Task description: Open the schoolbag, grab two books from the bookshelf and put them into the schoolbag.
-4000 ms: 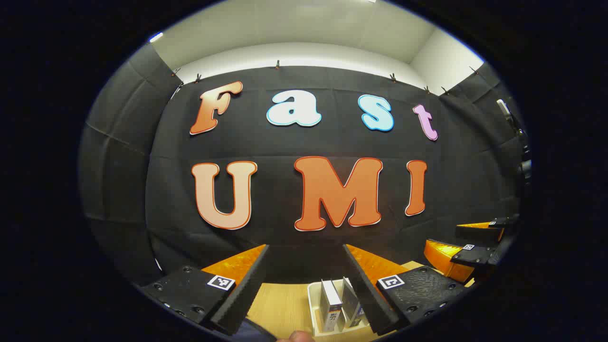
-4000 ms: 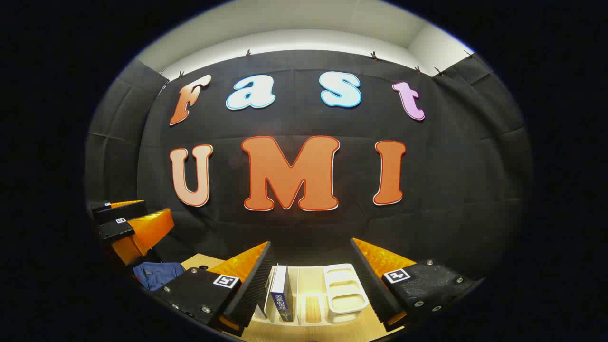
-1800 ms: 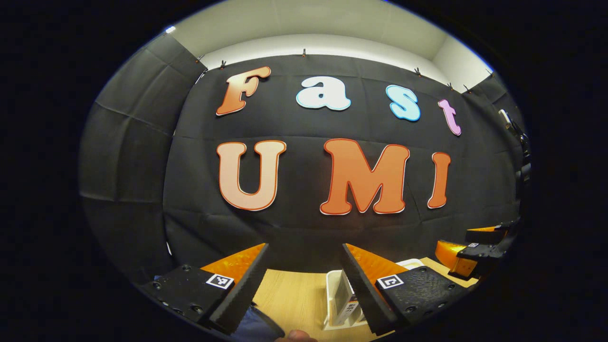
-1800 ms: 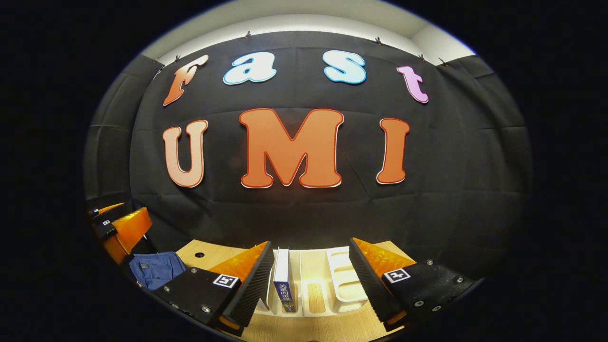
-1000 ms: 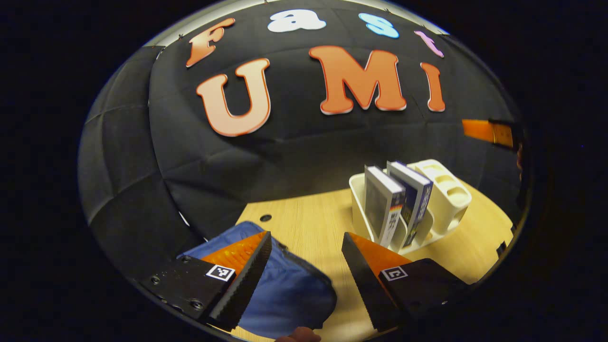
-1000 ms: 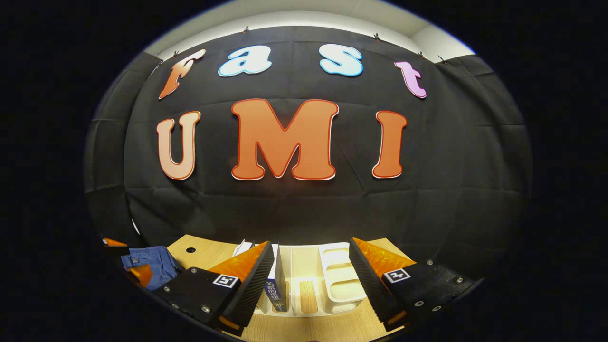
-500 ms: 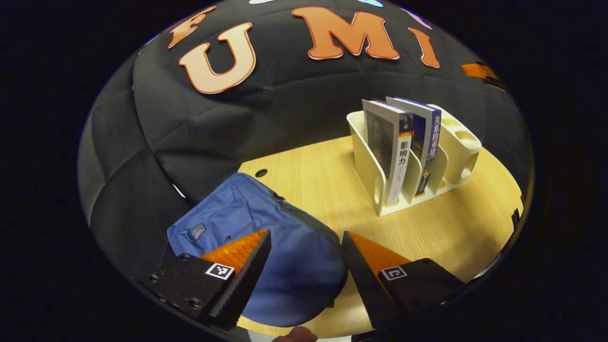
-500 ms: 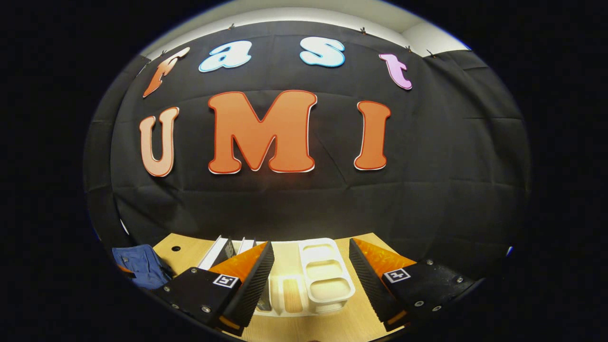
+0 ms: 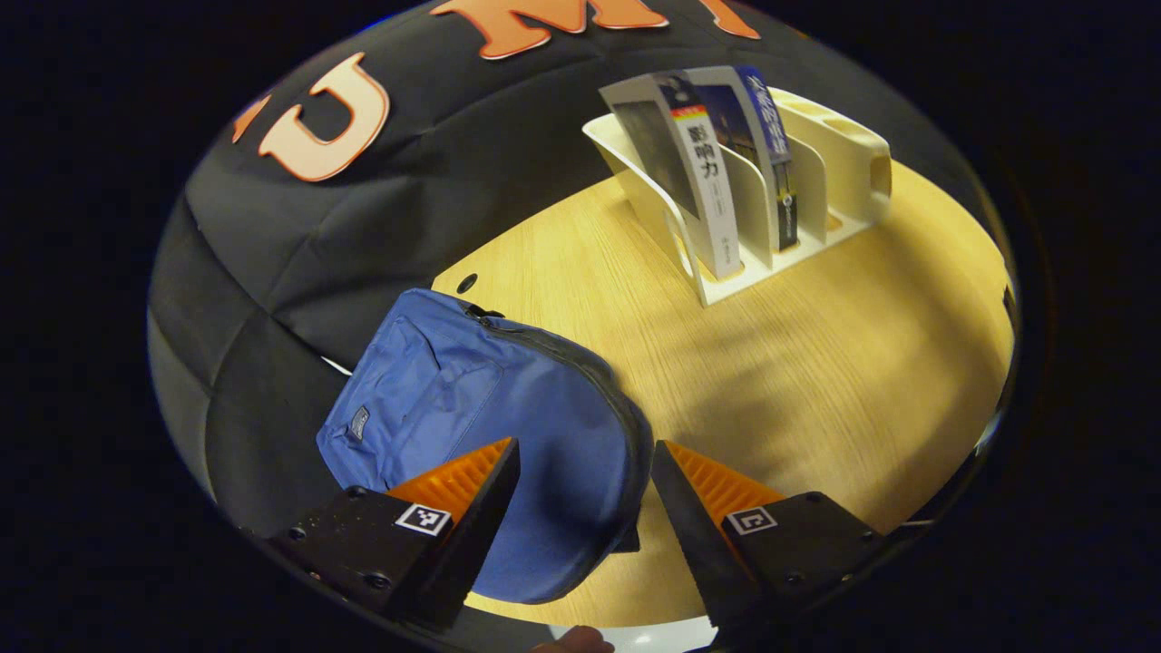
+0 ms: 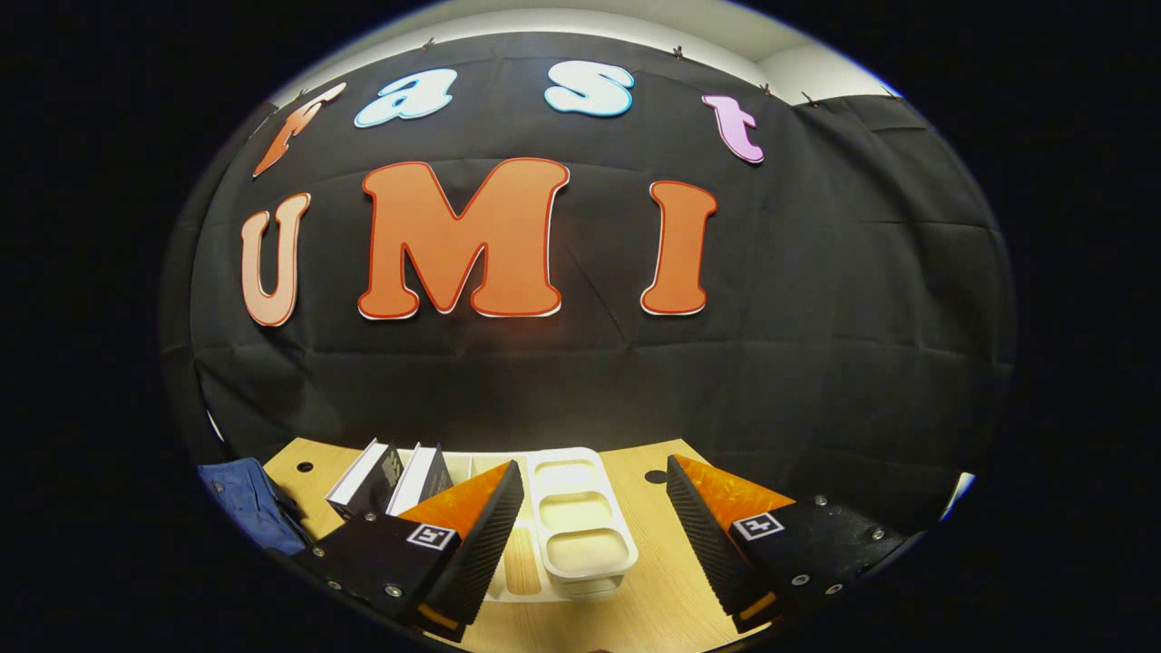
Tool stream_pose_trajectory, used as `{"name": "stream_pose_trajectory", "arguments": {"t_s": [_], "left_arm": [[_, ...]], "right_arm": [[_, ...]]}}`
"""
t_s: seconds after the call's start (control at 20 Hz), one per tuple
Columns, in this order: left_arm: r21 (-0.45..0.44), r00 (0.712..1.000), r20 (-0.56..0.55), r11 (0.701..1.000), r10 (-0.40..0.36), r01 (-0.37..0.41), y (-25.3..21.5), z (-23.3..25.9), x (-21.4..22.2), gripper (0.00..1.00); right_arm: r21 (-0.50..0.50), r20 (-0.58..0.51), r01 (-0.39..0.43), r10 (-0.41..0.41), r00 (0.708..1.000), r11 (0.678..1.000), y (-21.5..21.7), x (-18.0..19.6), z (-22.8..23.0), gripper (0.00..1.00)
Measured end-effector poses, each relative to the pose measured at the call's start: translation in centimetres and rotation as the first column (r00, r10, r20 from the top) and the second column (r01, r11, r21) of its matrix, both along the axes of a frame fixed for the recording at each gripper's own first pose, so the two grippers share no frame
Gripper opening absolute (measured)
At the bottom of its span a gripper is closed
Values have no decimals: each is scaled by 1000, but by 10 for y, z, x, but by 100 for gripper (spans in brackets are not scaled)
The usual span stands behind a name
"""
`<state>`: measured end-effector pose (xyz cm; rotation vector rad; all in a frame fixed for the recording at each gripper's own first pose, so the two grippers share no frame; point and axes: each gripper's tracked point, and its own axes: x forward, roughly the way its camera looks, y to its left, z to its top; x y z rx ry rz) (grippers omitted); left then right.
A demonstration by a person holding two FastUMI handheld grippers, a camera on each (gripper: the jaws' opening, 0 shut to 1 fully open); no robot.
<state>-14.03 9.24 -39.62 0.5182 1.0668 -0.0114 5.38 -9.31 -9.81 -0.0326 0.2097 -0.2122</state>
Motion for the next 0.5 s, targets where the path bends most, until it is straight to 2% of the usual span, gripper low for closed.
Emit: {"name": "stream_pose_trajectory", "arguments": {"t_s": [0.25,0.45,0.5], "left_arm": [[195,999,-35,980,-36,43,10,-15,-10,94],[264,997,-71,963,-42,59,11,-30,-26,85],[275,997,-67,960,-40,56,12,-31,-26,79]], "right_arm": [[-11,-20,-5,5,1000,1000,-2,-4,-8,95],[-17,-35,-6,5,999,1000,-4,-6,-12,95],[-20,-33,-5,4,999,1000,-5,-6,-10,95]]}}
